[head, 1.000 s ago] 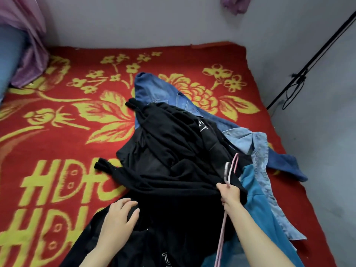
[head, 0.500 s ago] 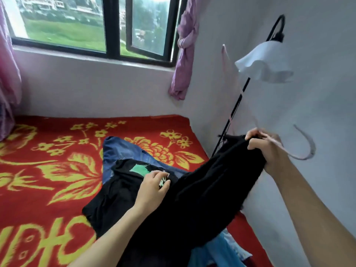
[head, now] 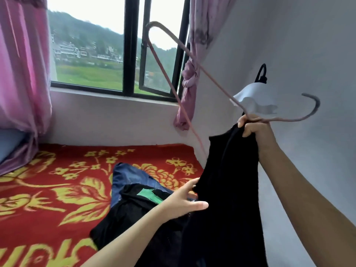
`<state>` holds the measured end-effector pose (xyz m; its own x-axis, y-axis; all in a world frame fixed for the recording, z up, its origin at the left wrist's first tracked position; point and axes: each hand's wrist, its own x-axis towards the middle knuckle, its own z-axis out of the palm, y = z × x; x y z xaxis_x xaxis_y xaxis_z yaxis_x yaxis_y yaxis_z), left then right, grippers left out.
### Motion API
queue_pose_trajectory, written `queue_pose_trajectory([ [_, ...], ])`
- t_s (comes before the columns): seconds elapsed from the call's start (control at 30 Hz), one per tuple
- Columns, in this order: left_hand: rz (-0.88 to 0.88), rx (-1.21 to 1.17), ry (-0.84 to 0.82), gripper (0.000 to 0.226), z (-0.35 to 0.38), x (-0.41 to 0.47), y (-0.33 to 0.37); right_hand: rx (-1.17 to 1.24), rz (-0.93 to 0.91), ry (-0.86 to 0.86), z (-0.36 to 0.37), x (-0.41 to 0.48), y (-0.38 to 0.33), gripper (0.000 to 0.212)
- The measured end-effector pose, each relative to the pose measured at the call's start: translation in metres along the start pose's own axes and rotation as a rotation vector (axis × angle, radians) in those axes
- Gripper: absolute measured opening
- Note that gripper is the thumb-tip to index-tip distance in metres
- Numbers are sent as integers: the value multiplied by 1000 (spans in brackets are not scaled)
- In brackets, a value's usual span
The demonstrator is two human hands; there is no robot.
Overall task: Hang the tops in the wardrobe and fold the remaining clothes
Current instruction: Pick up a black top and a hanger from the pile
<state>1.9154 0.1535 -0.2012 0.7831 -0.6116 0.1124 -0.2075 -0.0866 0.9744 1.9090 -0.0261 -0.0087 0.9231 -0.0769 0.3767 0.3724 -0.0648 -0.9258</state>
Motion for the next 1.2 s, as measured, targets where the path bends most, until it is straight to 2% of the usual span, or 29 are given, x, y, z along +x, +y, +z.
queue_pose_trajectory([
  [0.13,38,-105,350,29,-6,-9,3,157,-7,-34,12,-4,5,26],
  [0.23,55,-43,481,10,-20,-27,1,203,21,-92,22,-9,21,23],
  [0.43,96,-31,873,17,-61,-104,-7,77,47,-162,39,-20,72,30],
  [0.5,75,2,895,18,-66,-130,-14,-60,53,-229,45,-30,103,31],
  [0.57,-17,47,918,20,-60,-154,-31,-232,85,-350,55,-43,141,27],
  [0.67,-180,192,985,21,-42,-178,-71,-420,189,-489,73,-70,201,33],
  [0.8,-362,259,1009,19,-19,-196,-115,-518,349,-555,89,-112,269,35],
  [0.9,-535,284,922,8,-10,-210,-138,-622,432,-597,88,-139,300,31],
  [0.97,-584,260,882,6,-1,-220,-148,-663,473,-610,81,-151,311,30],
  [1.07,-619,269,787,24,13,-232,-156,-587,515,-590,72,-163,315,27],
  [1.13,-642,407,649,41,15,-236,-159,-491,534,-514,69,-169,314,23],
  [1.2,-628,561,524,46,16,-239,-159,-391,543,-399,64,-174,312,21],
])
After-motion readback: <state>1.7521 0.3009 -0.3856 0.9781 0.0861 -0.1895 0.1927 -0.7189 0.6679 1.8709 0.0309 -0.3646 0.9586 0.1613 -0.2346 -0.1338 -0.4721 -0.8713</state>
